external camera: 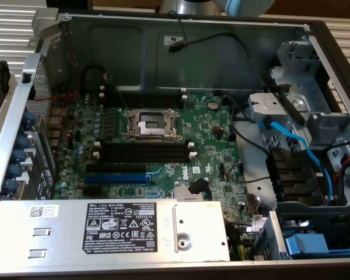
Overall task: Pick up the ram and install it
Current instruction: 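Pick up the ram and move it above insertion slot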
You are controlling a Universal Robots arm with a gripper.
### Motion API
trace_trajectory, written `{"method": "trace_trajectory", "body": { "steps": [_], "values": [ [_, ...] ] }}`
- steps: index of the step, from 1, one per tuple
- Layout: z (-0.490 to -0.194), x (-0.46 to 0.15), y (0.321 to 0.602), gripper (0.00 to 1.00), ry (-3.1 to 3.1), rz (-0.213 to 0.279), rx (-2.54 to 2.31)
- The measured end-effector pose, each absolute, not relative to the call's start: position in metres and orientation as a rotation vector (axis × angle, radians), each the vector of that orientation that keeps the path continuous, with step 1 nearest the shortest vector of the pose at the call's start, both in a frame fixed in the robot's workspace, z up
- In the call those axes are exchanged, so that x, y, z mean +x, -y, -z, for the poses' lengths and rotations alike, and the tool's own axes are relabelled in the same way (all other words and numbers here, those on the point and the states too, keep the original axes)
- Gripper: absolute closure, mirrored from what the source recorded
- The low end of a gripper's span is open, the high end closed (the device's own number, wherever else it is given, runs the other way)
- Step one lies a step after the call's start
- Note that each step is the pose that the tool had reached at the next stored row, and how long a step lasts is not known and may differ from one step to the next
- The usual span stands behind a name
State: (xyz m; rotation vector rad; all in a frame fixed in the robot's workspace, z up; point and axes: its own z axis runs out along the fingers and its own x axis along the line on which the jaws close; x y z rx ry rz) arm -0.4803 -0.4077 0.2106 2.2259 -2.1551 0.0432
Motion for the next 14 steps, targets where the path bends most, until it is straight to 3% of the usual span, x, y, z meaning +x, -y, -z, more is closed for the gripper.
{"method": "trace_trajectory", "body": {
  "steps": [14],
  "values": [
    [-0.2060, -0.4764, 0.4079, 0.76, 2.152, -0.055, 2.238]
  ]
}}
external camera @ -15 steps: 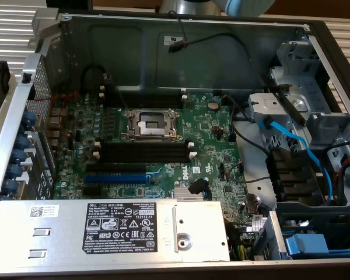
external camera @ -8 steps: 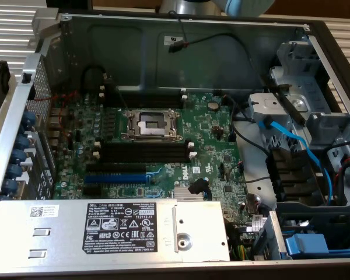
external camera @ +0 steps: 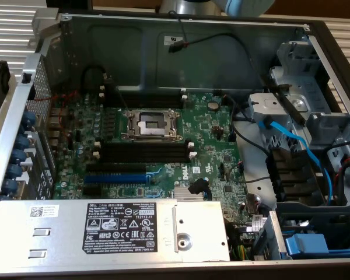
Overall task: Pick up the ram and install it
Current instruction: 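Pick up the ram and move it above insertion slot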
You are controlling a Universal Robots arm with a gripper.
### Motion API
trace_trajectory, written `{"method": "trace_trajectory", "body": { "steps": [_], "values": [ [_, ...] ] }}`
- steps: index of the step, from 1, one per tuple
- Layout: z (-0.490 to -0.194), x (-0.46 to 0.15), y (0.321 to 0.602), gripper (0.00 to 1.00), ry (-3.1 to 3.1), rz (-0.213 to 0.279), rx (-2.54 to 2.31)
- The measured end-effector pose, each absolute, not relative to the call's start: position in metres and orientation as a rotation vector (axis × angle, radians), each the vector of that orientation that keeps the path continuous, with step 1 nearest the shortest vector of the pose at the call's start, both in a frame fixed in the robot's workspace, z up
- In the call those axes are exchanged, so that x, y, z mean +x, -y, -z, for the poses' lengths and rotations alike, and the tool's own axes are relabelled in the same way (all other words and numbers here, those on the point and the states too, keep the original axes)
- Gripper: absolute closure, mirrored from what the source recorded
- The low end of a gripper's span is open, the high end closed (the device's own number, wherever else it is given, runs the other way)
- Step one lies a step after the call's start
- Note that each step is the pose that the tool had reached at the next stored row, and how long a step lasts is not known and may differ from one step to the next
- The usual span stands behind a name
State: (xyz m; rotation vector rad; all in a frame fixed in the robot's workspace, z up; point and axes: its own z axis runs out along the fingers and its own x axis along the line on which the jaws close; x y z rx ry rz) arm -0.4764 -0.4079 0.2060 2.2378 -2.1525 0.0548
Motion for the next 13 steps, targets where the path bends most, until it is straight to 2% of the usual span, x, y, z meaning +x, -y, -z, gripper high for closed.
{"method": "trace_trajectory", "body": {
  "steps": [13],
  "values": [
    [-0.2052, -0.4738, 0.4060, 0.76, 2.127, -0.055, 2.263]
  ]
}}
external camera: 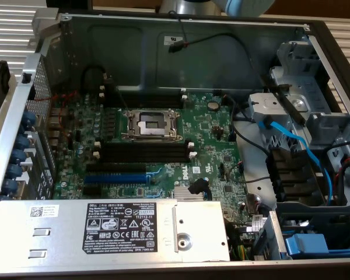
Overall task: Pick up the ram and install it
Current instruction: 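Pick up the ram and move it above insertion slot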
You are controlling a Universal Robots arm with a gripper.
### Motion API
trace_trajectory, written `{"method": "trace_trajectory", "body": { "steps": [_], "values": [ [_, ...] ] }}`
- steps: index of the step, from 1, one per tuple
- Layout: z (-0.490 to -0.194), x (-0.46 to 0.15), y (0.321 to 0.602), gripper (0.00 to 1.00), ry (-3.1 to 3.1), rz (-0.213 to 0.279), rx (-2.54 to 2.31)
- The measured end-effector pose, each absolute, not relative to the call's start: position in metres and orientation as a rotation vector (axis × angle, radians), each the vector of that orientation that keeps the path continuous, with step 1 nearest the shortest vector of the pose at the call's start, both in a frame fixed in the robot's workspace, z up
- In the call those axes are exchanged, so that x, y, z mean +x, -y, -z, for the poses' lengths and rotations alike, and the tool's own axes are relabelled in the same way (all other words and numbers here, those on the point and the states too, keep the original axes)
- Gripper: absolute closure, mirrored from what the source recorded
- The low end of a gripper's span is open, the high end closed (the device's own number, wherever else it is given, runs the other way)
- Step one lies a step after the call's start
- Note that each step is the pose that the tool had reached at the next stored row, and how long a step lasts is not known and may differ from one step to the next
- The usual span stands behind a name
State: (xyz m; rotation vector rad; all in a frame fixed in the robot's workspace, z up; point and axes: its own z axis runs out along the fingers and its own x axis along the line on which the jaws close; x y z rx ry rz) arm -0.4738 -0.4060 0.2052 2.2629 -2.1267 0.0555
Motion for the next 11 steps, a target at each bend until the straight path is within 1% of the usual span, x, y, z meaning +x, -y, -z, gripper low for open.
{"method": "trace_trajectory", "body": {
  "steps": [11],
  "values": [
    [-0.2032, -0.4738, 0.4060, 0.76, 2.127, -0.055, 2.262]
  ]
}}
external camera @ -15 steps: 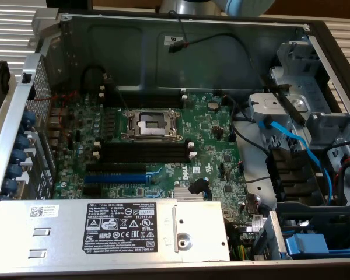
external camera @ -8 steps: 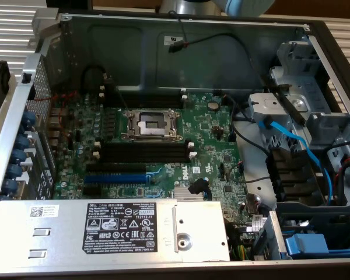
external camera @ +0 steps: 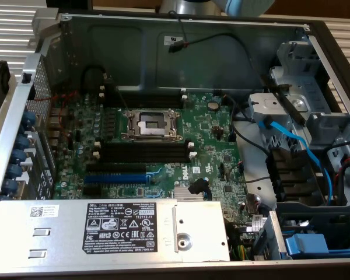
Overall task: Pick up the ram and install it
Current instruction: 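Pick up the ram and move it above insertion slot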
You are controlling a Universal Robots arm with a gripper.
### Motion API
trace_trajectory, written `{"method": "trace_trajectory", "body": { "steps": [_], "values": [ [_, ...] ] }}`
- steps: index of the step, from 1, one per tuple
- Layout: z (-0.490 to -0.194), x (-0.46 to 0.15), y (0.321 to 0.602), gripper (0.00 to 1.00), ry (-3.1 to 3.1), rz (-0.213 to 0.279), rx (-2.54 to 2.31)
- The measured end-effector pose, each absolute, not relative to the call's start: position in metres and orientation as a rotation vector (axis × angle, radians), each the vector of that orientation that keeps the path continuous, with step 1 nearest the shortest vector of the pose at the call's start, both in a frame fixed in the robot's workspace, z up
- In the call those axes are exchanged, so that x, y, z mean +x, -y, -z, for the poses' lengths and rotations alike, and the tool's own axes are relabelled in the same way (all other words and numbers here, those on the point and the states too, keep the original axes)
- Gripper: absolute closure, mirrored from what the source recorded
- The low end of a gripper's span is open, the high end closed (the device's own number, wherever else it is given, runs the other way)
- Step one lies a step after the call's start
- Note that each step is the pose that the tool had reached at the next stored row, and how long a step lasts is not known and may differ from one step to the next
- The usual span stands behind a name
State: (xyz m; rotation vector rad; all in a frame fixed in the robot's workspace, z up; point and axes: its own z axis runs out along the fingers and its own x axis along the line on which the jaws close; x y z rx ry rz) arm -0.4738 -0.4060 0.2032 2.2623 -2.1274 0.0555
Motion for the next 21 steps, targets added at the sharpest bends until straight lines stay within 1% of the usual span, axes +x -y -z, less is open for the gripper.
{"method": "trace_trajectory", "body": {
  "steps": [20, 21],
  "values": [
    [-0.2028, -0.4738, 0.4060, 0.76, 2.144, -0.055, 2.246],
    [-0.2028, -0.4738, 0.4060, 0.78, 2.144, -0.055, 2.246]
  ]
}}
